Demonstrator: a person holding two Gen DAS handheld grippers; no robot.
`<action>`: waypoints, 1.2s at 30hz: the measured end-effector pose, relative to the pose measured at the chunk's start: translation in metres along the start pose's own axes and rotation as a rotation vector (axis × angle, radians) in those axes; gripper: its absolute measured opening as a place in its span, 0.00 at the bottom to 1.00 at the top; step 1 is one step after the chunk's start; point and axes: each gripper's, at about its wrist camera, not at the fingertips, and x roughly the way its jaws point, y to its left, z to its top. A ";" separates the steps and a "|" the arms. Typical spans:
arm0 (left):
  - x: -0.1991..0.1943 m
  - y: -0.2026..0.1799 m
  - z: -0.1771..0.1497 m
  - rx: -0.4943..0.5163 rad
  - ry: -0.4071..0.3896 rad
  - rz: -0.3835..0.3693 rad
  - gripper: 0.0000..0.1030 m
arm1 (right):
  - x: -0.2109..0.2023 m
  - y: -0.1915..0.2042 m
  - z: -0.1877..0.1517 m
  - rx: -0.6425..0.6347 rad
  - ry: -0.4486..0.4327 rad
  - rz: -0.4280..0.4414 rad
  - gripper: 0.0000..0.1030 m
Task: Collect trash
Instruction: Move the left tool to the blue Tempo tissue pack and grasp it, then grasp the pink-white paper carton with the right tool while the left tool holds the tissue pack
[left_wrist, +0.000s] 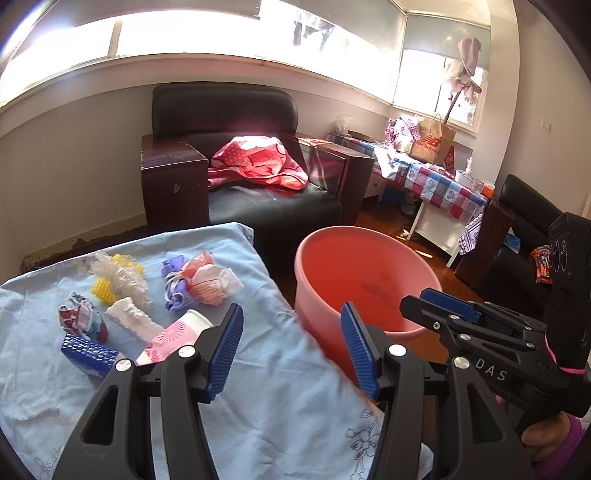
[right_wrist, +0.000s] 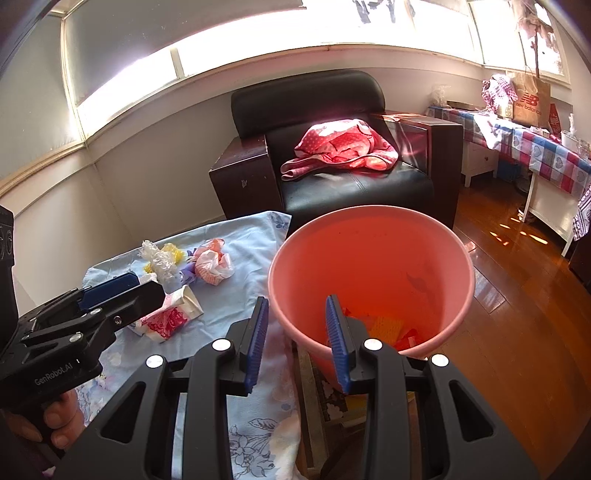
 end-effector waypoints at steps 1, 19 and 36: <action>-0.004 0.007 -0.003 -0.007 0.000 0.017 0.53 | 0.001 0.005 -0.001 -0.009 0.004 0.008 0.32; -0.019 0.171 -0.019 -0.624 0.158 0.259 0.60 | 0.036 0.058 -0.012 -0.109 0.088 0.151 0.32; 0.031 0.201 -0.030 -0.820 0.268 0.302 0.42 | 0.047 0.046 -0.010 -0.074 0.121 0.210 0.32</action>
